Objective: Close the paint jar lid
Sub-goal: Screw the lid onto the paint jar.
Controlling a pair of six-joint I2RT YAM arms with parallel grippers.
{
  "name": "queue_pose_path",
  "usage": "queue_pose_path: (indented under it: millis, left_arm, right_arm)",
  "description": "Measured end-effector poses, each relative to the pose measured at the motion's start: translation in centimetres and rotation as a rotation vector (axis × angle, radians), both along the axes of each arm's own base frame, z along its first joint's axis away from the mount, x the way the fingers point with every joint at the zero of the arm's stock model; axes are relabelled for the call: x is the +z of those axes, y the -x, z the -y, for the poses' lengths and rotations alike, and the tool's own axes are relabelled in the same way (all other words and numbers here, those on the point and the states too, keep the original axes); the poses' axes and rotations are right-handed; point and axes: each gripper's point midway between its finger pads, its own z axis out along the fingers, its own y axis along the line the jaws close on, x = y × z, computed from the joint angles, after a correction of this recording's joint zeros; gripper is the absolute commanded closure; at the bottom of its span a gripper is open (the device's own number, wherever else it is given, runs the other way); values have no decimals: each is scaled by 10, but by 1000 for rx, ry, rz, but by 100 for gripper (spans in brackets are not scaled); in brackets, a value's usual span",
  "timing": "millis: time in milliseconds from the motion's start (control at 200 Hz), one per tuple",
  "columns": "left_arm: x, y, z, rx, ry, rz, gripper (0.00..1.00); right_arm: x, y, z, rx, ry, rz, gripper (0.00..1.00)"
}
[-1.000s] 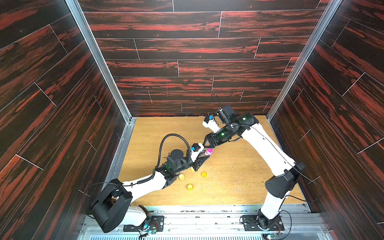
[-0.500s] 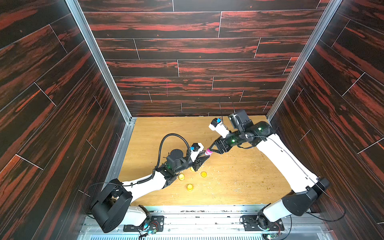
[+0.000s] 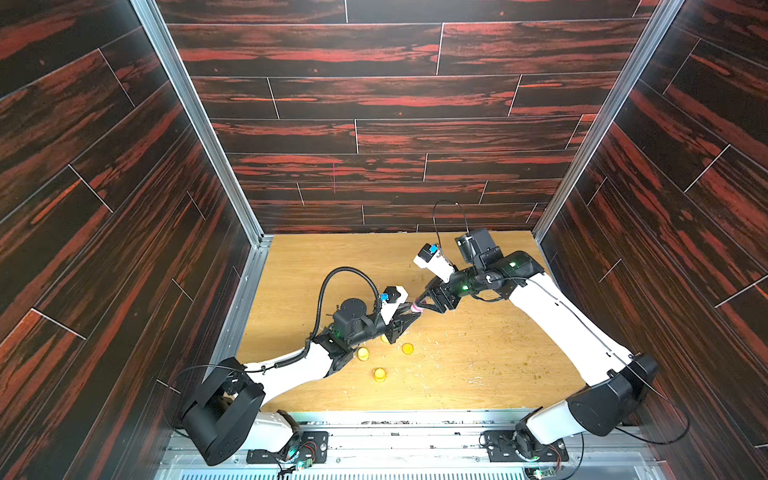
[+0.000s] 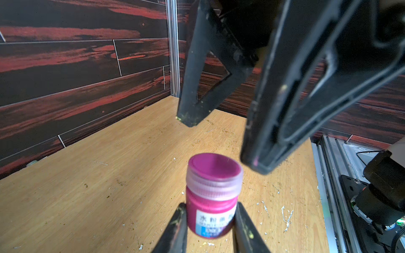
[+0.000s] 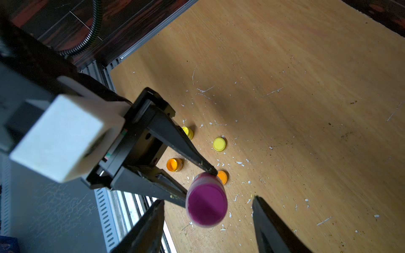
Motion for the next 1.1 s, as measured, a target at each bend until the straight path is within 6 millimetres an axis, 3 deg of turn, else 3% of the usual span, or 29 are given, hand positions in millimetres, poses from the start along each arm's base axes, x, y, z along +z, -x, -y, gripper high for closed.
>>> queue_pose_path:
  millis: [641, 1102]
  left_arm:
    - [2, 1, 0, -3, 3, 4, 84]
    - [0, 0, -1, 1, -3, -4, 84]
  right_arm:
    - [-17, 1, -2, 18, 12, -40, 43]
    - [-20, 4, -6, 28, -7, -77, 66]
